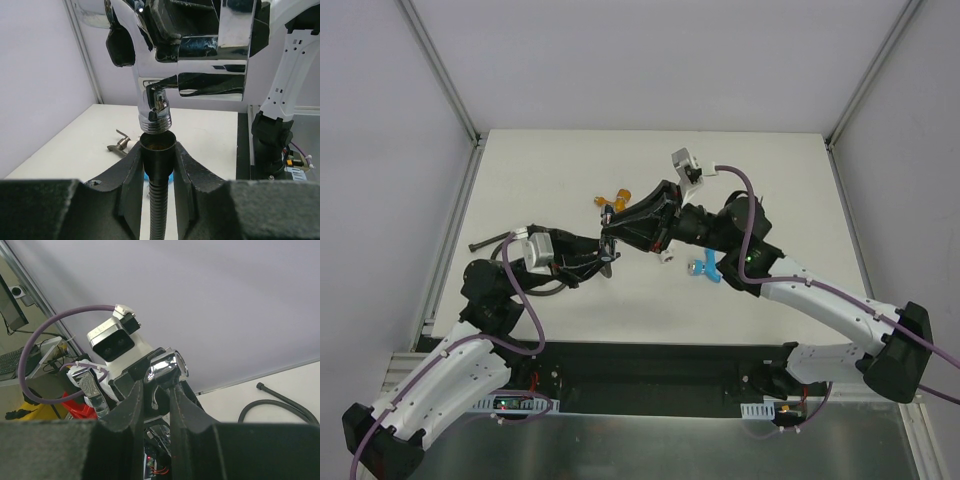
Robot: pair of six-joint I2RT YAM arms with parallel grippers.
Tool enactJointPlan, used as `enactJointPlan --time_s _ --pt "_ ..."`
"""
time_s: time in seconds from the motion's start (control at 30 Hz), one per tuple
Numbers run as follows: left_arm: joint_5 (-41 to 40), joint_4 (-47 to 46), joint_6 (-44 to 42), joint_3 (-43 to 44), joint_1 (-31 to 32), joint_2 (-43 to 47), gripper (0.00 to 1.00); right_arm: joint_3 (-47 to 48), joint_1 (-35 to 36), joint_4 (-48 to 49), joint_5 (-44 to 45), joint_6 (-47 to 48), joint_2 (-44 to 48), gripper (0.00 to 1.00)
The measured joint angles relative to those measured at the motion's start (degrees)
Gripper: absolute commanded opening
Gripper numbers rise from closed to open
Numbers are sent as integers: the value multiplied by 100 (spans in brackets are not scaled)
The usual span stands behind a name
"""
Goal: Install the water faucets
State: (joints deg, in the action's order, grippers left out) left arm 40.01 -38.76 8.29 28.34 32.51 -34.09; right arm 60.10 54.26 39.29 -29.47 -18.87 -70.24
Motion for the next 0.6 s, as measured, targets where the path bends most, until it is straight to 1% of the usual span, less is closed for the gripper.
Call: enactJointPlan --time_s 0.6 --pt "-66 -39 251 -20 4 -96 0 -2 4 289 -144 -168 -195 2"
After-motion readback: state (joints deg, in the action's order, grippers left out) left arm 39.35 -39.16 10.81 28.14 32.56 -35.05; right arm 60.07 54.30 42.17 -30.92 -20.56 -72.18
